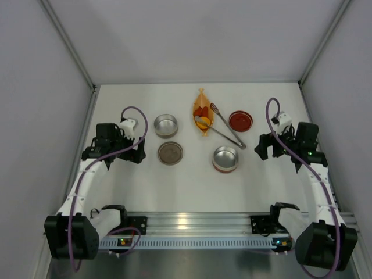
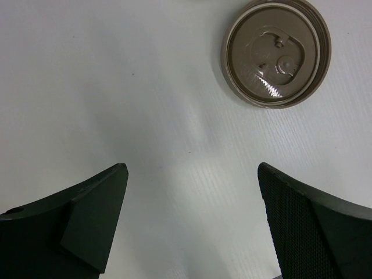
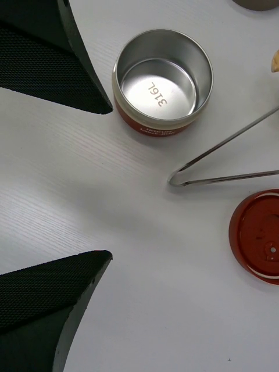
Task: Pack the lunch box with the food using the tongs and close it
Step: Pick up the clamp at the center of the board.
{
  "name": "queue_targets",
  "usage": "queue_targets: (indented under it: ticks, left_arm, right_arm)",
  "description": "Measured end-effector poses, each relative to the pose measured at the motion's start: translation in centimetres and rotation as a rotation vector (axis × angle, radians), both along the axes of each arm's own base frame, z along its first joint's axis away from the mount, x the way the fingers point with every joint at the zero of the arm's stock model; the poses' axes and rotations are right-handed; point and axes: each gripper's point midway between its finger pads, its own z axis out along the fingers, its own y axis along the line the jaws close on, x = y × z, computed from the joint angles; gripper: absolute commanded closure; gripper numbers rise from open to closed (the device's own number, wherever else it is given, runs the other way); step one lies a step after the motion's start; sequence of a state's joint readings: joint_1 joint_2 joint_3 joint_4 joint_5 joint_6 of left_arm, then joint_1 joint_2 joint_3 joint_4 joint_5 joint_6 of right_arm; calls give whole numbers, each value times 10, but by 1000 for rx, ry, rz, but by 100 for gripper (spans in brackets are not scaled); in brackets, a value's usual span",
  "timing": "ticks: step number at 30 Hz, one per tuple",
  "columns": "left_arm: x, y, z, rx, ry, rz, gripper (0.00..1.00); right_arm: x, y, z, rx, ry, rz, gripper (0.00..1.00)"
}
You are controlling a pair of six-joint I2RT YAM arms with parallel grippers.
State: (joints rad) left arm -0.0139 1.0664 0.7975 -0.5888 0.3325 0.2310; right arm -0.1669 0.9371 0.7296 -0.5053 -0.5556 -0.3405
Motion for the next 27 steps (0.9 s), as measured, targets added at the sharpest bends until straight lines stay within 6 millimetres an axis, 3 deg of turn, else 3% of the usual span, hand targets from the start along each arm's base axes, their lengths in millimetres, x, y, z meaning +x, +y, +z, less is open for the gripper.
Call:
queue_targets:
  ticks: [12,18,22,27]
  left_arm:
    - [-5,-8,6,-26,-16,-47,2]
    - [-6,-11,3,-38,-3,-72,2]
    - [-6,-13,-1,-44,17,-78,2]
    - [-5,-15,-3,-55,30,-87,2]
  right_arm:
    - [15,1,1,-2,56,63,1]
    - [41,-2,9,-31,80,101,0]
    - [55,2,-2,-54,127,142,1]
    - [60,22,-30,-81,213,225,1]
